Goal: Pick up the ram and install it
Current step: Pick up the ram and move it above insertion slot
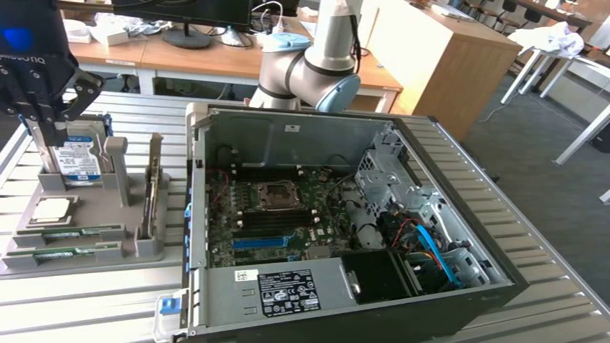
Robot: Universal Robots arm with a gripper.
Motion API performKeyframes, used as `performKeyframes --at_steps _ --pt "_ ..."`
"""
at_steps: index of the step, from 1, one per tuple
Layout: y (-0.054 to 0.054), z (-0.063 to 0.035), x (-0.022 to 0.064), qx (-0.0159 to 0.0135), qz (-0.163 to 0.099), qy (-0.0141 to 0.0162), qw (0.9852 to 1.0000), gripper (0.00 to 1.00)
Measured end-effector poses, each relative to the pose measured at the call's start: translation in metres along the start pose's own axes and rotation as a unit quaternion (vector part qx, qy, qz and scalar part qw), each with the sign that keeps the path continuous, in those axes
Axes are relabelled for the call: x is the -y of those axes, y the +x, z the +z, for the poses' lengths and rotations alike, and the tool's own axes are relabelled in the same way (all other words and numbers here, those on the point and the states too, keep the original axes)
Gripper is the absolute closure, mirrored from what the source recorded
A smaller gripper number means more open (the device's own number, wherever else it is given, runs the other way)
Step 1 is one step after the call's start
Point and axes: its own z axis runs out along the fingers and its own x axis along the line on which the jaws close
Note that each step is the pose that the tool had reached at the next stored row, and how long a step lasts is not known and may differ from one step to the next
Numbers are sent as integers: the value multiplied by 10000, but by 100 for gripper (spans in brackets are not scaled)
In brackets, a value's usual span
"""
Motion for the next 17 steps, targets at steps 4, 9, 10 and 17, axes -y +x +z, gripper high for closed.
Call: performKeyframes --at_steps 4,9,10,17 --pt "0 0 0 0 0 0 10000 90" --pt "0 0 0 0 0 0 10000 90" --pt "0 0 0 0 -2 0 10000 90" --pt "0 0 0 -6 -134 2 9999 90"
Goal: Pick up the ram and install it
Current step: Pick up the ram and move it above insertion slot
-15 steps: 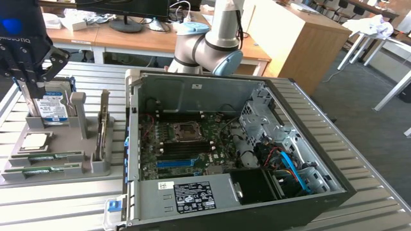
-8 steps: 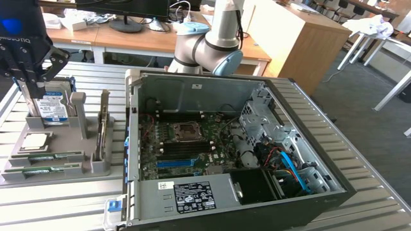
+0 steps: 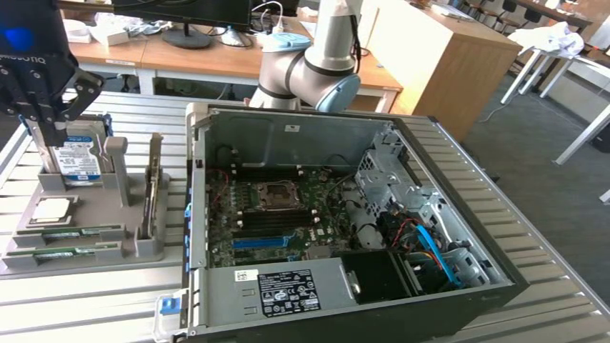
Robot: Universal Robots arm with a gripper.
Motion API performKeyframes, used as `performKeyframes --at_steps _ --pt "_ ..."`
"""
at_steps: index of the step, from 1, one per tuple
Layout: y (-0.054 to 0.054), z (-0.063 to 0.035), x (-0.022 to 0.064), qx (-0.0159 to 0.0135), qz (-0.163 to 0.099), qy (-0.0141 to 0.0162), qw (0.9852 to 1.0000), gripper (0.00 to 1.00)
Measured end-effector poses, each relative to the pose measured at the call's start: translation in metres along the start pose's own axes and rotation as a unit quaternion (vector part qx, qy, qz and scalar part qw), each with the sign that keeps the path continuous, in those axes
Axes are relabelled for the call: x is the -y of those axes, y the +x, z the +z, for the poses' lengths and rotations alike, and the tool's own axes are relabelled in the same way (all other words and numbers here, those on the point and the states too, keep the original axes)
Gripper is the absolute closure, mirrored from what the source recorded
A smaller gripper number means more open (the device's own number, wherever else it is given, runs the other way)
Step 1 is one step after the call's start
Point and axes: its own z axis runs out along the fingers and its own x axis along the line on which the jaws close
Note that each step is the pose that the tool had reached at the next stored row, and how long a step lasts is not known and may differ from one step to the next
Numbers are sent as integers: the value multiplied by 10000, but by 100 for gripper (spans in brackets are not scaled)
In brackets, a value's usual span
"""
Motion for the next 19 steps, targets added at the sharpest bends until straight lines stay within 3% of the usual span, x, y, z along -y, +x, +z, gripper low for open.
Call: performKeyframes --at_steps 9,19 --pt "0 0 0 -15 -364 7 9993 90" --pt "0 0 0 -36 -853 16 9963 90"
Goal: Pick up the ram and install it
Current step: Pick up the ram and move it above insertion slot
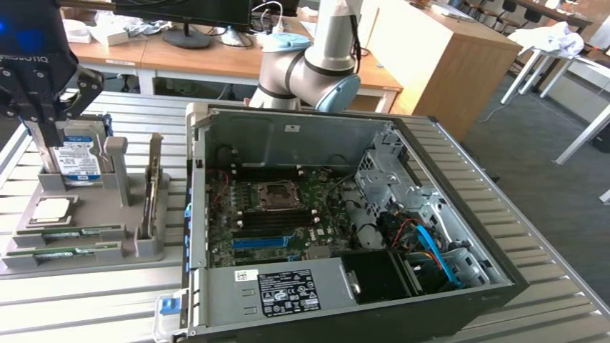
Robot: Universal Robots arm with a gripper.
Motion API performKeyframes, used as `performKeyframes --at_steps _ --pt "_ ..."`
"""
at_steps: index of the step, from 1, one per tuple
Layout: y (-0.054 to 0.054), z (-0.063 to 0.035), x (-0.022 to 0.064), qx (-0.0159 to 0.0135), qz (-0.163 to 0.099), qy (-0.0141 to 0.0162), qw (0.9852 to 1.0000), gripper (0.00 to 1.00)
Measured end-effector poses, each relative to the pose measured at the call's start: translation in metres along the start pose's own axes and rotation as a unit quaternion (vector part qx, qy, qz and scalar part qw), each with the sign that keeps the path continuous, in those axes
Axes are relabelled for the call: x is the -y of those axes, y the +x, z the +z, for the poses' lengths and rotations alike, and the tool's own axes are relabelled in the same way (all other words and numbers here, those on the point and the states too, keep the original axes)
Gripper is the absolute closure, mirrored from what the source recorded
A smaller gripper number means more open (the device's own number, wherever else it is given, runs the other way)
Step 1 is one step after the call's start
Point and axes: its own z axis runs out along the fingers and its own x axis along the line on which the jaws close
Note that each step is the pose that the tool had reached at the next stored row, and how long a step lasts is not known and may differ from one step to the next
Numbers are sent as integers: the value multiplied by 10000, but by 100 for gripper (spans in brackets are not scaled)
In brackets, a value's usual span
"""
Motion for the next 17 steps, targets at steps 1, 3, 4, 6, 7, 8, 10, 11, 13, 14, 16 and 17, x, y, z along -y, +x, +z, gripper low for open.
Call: performKeyframes --at_steps 1,3,4,6,7,8,10,11,13,14,16,17 --pt "0 0 0 -2 -45 1 10000 90" --pt "0 0 0 -6 -132 3 9999 90" --pt "0 0 0 -8 -176 3 9998 90" --pt "0 0 0 -11 -263 5 9997 90" --pt "0 0 0 -13 -308 6 9995 90" --pt "0 0 0 -15 -349 7 9994 90" --pt "0 0 0 -18 -434 9 9991 90" --pt "0 0 0 -20 -477 10 9989 90" --pt "1 0 0 -24 -562 11 9984 90" --pt "1 0 0 -26 -608 13 9981 90" --pt "1 0 0 -29 -690 14 9976 90" --pt "1 0 0 -31 -733 15 9973 90"
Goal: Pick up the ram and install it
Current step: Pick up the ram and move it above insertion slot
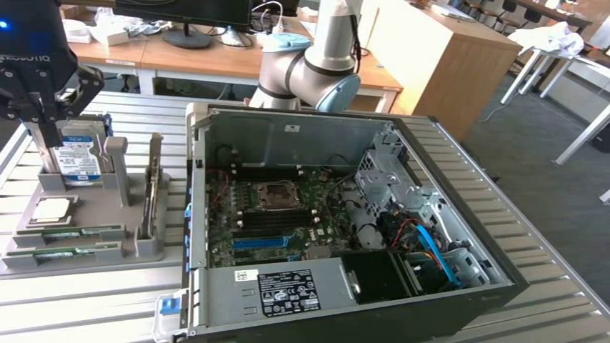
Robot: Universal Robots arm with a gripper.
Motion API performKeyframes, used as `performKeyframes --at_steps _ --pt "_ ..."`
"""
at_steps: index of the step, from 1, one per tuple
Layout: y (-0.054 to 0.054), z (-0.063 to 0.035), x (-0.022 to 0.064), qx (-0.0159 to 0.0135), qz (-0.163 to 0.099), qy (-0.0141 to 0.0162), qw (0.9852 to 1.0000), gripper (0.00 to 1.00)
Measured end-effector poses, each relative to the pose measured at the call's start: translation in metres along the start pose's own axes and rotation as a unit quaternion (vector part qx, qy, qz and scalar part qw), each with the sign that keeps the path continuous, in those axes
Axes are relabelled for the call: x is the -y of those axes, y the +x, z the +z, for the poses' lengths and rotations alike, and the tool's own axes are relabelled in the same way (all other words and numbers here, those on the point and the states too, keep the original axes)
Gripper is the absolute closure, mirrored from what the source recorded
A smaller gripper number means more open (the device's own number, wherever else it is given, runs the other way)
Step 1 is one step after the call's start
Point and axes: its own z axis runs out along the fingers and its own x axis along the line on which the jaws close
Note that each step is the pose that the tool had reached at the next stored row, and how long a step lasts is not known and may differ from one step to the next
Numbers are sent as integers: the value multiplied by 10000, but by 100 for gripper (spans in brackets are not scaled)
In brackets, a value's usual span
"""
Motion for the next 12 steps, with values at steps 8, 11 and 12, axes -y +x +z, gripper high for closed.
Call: performKeyframes --at_steps 8,11,12 --pt "0 0 0 -15 -353 7 9994 90" --pt "0 0 0 -21 -489 10 9988 90" --pt "0 0 0 -22 -534 10 9986 90"
